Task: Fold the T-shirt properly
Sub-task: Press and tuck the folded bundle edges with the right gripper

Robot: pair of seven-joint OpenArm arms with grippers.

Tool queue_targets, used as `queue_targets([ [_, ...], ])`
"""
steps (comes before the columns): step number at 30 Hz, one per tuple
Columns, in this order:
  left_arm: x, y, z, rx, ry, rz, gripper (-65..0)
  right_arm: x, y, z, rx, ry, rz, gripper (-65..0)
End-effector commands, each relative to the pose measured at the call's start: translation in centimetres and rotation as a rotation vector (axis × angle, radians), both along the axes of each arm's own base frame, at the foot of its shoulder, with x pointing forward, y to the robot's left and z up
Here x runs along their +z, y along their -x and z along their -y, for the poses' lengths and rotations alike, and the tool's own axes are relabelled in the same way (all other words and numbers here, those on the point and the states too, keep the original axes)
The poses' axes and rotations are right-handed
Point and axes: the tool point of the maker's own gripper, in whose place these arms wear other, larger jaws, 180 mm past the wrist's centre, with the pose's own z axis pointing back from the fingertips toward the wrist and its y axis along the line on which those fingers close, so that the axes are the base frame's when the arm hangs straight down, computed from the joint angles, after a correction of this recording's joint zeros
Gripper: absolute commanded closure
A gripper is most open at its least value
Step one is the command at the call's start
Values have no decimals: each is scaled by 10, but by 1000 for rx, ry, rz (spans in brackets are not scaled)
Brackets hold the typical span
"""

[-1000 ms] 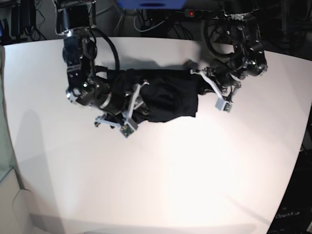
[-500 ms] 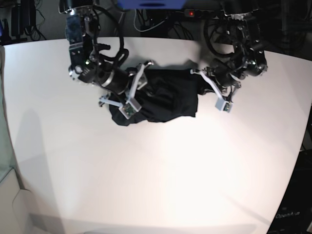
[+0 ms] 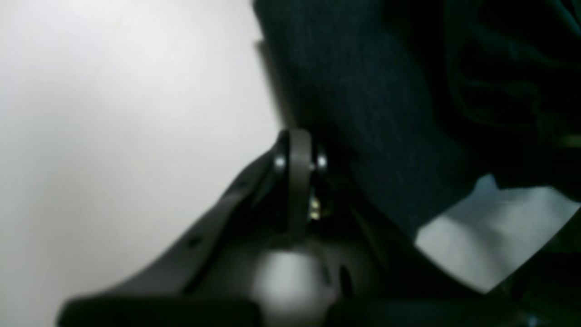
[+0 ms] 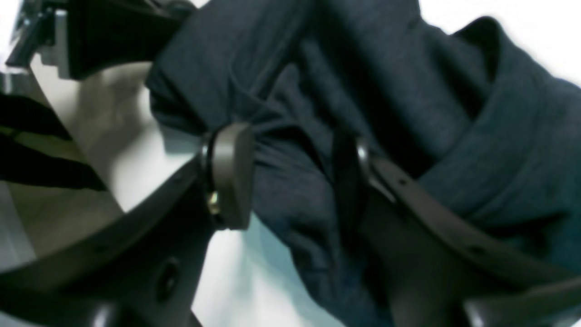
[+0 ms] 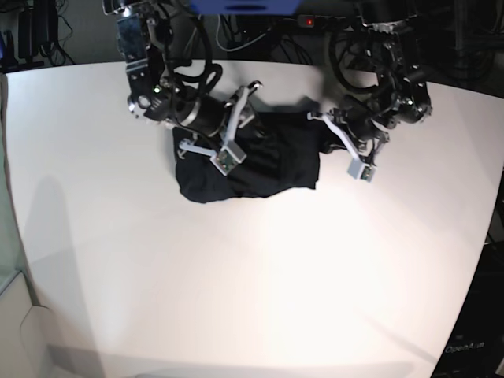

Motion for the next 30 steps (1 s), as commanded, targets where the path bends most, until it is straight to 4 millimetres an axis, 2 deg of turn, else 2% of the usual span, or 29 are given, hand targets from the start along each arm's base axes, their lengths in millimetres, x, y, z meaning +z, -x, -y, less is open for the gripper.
queue_targets([
  [1,-1,1,-1,-15,-26,-14,0,9,-7,-6,-4,-37,28,-298],
  [6,0,0,0,-15,-24,-11,0,7,-5,-8,1,-39,18,-295],
  [9,0,0,0,-15,-24,-11,0,9,0,-21,46,-44,24,-277],
  [11,0,0,1,-16,-24,-11,0,10,4,-29,71,-49,25,-211],
  [15,0,0,1,-16,-23,-11,0,14,10,-43,111,-63,29,-17],
  [16,0,0,1,-16,-23,-11,0,18,7,-47,119,-69,40,0],
  [21,-1,2,1,-16,-23,-16,0,23,5,-54,134,-79,54,0],
  [25,-2,3,2,-18,-22,-20,0,33,-4,-57,133,-89,83,0],
  [30,-2,3,2,-18,-22,-20,0,46,3,-87,172,-144,88,0],
])
